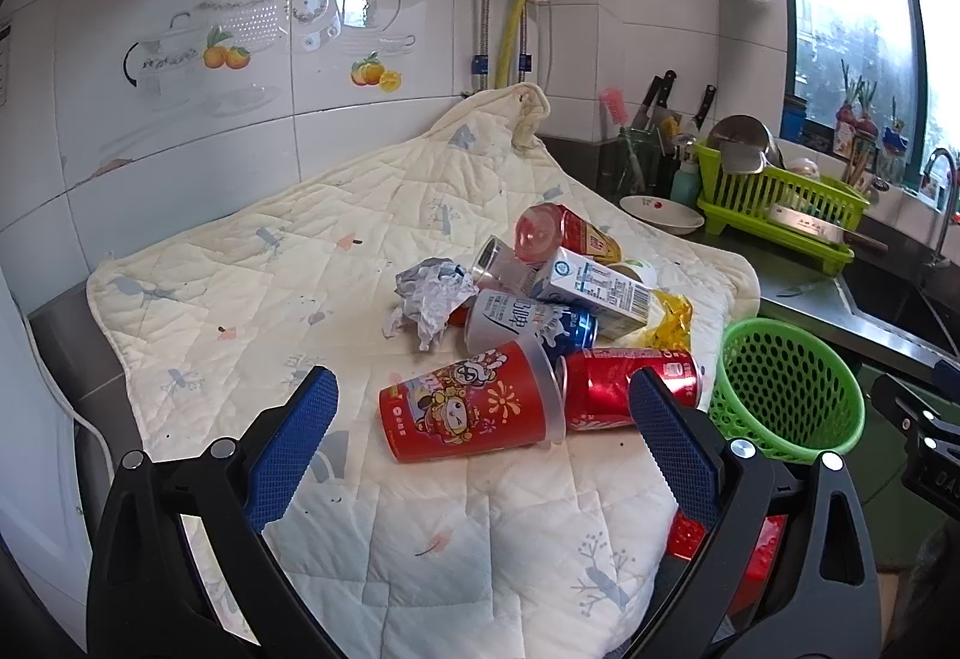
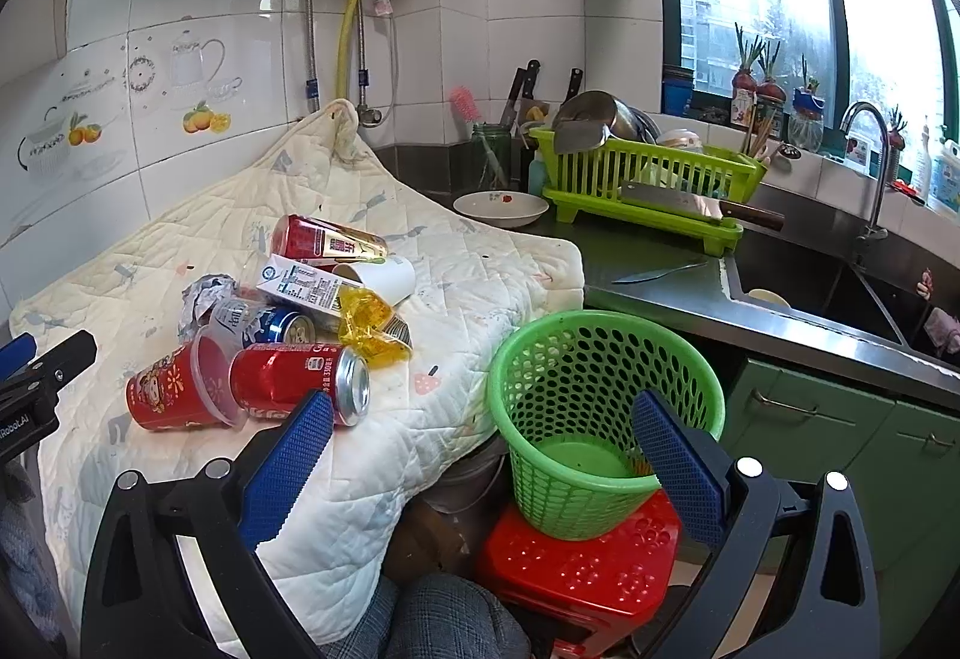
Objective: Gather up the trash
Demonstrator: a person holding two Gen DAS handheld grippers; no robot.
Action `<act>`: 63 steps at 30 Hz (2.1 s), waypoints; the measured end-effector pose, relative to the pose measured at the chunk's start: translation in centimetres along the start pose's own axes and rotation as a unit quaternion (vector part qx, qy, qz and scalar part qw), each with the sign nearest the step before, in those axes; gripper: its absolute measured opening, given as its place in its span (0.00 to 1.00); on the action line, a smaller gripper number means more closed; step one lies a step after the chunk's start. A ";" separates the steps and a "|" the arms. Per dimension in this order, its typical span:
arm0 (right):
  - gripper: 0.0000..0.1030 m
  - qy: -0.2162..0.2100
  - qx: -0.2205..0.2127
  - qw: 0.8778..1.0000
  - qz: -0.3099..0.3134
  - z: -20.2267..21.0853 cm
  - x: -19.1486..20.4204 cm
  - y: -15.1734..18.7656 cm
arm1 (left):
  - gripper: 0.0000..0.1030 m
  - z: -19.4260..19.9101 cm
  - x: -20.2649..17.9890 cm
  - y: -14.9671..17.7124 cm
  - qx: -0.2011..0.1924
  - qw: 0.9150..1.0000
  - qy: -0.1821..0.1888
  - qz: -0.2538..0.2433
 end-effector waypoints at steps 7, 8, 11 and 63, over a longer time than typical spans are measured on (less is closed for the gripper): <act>0.94 -0.006 0.002 1.000 0.008 -0.7 0.6 0.0 | 0.93 -0.4 0.8 -0.1 0.002 1.000 -0.009 0.003; 0.94 -0.007 0.004 1.000 0.010 -0.9 0.7 0.1 | 0.93 -0.4 1.0 -0.1 0.002 1.000 -0.010 0.004; 0.94 -0.010 0.006 1.000 0.012 -1.3 0.9 0.2 | 0.93 -0.6 1.5 -0.1 0.004 1.000 -0.014 0.005; 0.50 -0.184 0.193 0.962 0.057 -19.8 13.0 -1.3 | 0.93 -10.1 2.9 4.4 0.136 0.959 0.098 -0.230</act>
Point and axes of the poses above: each gripper's, at about its wrist camera, not at the fingertips, and z roughly against the way its jaws point, x to its left, y to its underside, the point moved 10 cm from there along -z, roughly the way its jaws point, and after that the axes turned 9 degrees about y, right-handed, at the moved point
